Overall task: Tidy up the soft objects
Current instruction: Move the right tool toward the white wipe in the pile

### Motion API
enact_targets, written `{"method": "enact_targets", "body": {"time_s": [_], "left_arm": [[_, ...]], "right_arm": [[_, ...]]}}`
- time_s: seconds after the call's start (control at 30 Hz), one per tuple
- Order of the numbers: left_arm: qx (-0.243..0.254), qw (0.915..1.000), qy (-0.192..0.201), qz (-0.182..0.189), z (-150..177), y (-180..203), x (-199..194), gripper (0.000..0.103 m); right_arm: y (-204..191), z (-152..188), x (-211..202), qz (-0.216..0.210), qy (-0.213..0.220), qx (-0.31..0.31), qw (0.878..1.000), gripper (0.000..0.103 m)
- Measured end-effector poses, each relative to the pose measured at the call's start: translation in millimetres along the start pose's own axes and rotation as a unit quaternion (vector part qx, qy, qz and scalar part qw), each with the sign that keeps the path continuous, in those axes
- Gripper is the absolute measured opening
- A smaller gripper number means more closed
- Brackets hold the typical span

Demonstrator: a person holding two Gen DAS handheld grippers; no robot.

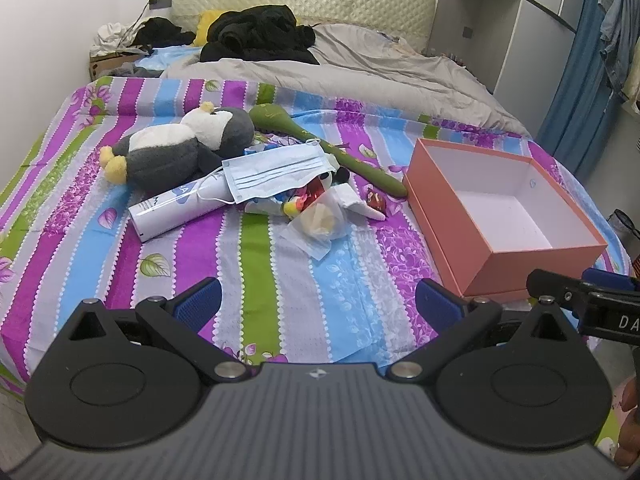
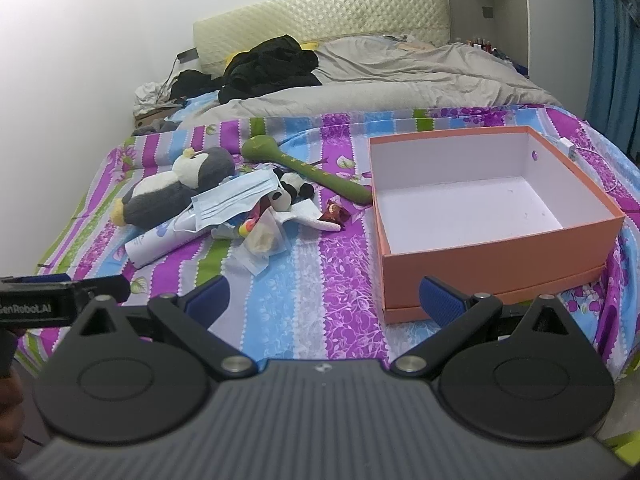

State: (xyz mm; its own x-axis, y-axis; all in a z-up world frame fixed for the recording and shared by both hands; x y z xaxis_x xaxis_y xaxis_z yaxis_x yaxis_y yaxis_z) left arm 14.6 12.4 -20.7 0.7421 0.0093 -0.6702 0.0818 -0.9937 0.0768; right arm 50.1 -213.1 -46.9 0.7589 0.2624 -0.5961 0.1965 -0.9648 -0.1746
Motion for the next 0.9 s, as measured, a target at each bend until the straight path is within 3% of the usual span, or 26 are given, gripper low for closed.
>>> {"method": "enact_targets", "body": {"time_s": [0.37, 0.9], "left_arm": [[-0.009, 1.0, -0.003, 0.0, 3.5, -2.3, 4.8, 0.103], [-0.02, 0.9997, -0.013, -0.002, 12.5, -11.6, 21.6, 0.103]], "right_arm": [[1.5, 5.8, -0.6, -0.001, 0.006, -0.005, 1.0, 0.103], [6.2, 18.3, 12.7, -0.014, -0.018, 0.019, 1.0, 0.103]]}}
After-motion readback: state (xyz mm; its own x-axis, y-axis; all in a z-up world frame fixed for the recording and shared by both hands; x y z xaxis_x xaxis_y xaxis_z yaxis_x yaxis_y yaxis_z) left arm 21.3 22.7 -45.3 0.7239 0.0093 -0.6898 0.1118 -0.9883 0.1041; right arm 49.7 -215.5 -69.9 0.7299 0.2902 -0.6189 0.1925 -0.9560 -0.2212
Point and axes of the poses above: each gripper's, at about its wrist camera, not at the fingertips, and x roughly the way its jaws point, y to its right, z to its underside, the point moved 2 cm from there along x, roughly the way its jaws point, and after that the axes turned 2 degrees about x, right-handed, at the moved point
